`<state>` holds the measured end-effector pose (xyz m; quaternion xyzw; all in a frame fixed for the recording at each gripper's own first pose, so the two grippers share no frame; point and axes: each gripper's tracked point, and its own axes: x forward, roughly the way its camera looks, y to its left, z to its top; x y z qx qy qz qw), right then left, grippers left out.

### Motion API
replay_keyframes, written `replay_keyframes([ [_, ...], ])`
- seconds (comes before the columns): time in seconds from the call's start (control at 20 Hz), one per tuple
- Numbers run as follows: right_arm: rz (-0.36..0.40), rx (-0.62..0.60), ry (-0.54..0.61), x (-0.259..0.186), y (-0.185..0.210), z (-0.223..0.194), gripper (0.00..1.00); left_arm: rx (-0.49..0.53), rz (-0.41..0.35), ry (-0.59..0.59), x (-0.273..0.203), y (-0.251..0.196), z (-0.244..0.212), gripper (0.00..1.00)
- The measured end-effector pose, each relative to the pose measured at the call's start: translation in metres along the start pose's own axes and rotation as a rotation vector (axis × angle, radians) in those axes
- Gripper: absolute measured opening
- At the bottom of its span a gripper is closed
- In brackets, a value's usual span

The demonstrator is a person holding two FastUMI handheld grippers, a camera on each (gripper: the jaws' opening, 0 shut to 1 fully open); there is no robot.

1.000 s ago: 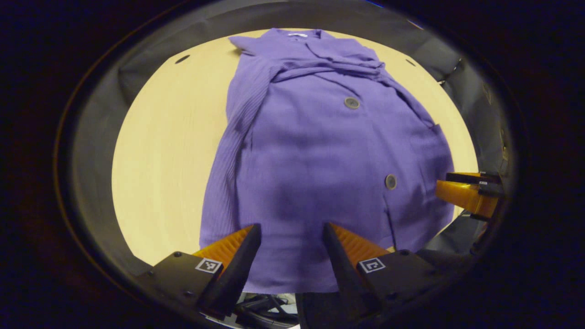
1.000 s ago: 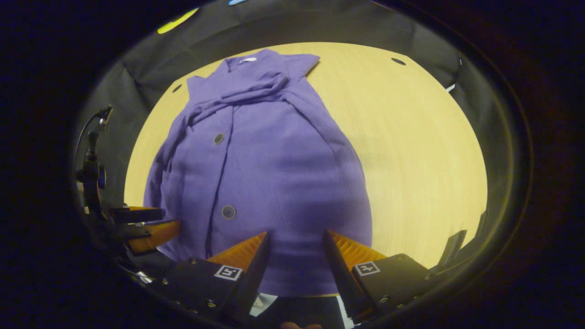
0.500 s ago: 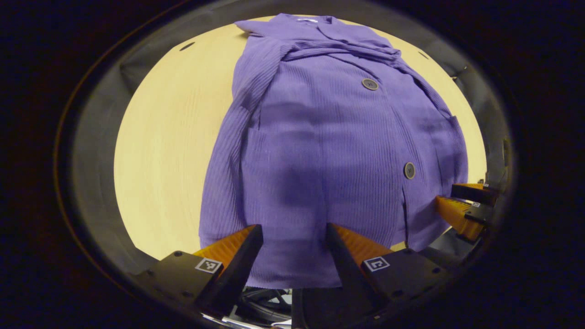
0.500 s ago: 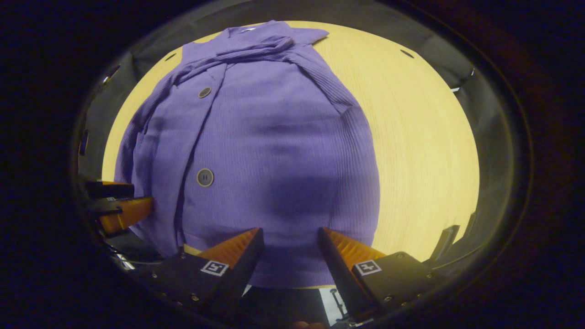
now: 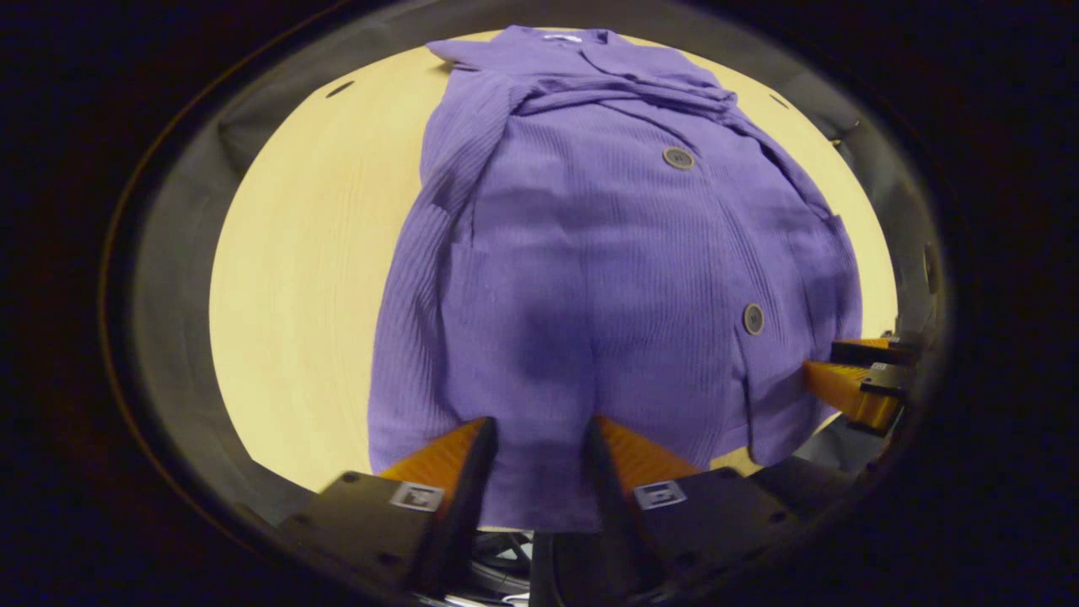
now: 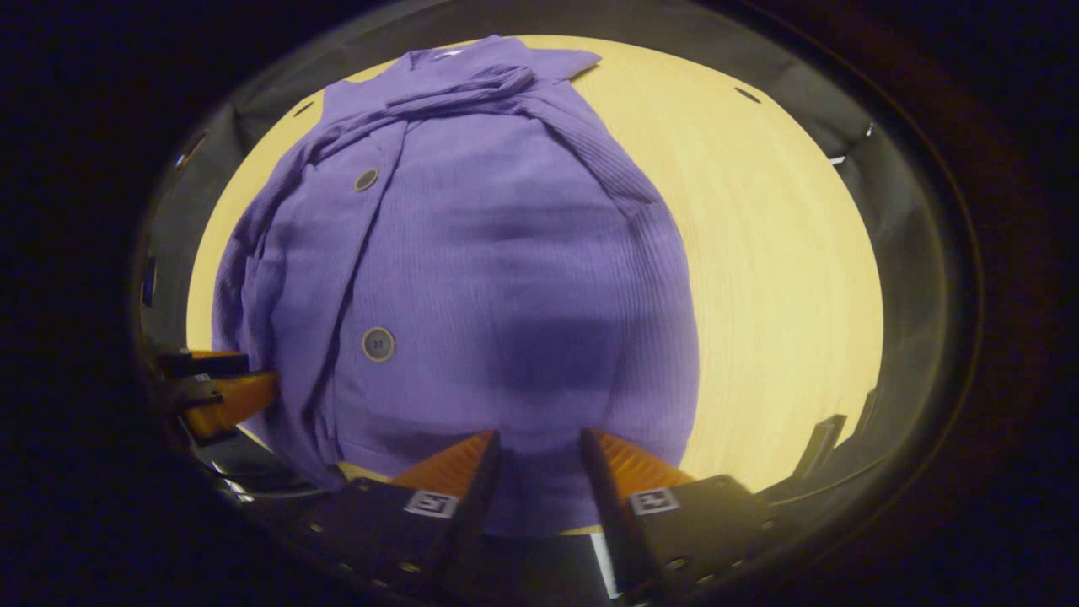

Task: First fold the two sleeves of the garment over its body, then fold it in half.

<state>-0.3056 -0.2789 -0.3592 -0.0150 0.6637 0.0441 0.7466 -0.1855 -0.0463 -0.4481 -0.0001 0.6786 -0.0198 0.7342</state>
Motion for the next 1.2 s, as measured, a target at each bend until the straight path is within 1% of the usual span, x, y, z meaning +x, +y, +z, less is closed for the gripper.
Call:
replay_keyframes([
  [0.05, 0.022, 0.026, -0.006, 0.002, 0.003, 0.001, 0.43, -0.028, -0.001, -0.016, 0.001, -0.002, 0.001, 0.41],
  [0.1, 0.025, 0.038, 0.005, 0.002, 0.004, 0.0, 0.27, -0.031, 0.004, -0.014, 0.002, -0.004, 0.0, 0.25],
  [0.15, 0.028, 0.027, 0.012, 0.004, 0.005, 0.0, 0.1, -0.015, 0.004, -0.026, -0.002, -0.003, 0.002, 0.21],
  [0.2, 0.039, 0.03, -0.01, 0.0, 0.007, 0.005, 0.1, -0.019, 0.021, -0.039, -0.001, -0.004, -0.001, 0.22],
  [0.25, 0.039, 0.027, -0.003, 0.005, 0.005, 0.004, 0.01, -0.012, 0.037, -0.059, 0.0, -0.005, 0.0, 0.06],
  [0.35, 0.048, 0.035, -0.007, 0.002, 0.008, 0.005, 0.01, 0.013, 0.054, -0.073, 0.0, -0.004, 0.001, 0.06],
  [0.55, 0.084, 0.073, -0.057, -0.009, 0.015, 0.025, 0.01, -0.028, 0.02, -0.12, -0.003, -0.001, 0.016, 0.07],
  [0.6, 0.092, 0.076, -0.076, -0.014, 0.018, 0.035, 0.01, -0.029, 0.021, -0.138, -0.006, 0.001, 0.025, 0.06],
  [0.75, 0.121, 0.078, -0.14, -0.025, 0.029, 0.069, 0.01, -0.033, 0.02, -0.203, -0.021, 0.005, 0.066, 0.07],
  [1.0, 0.153, 0.079, -0.245, -0.042, 0.042, 0.137, 0.01, -0.03, 0.021, -0.296, -0.037, 0.01, 0.128, 0.07],
  [1.2, 0.162, 0.095, -0.316, -0.049, 0.045, 0.19, 0.01, -0.078, 0.009, -0.358, -0.046, 0.01, 0.179, 0.07],
])
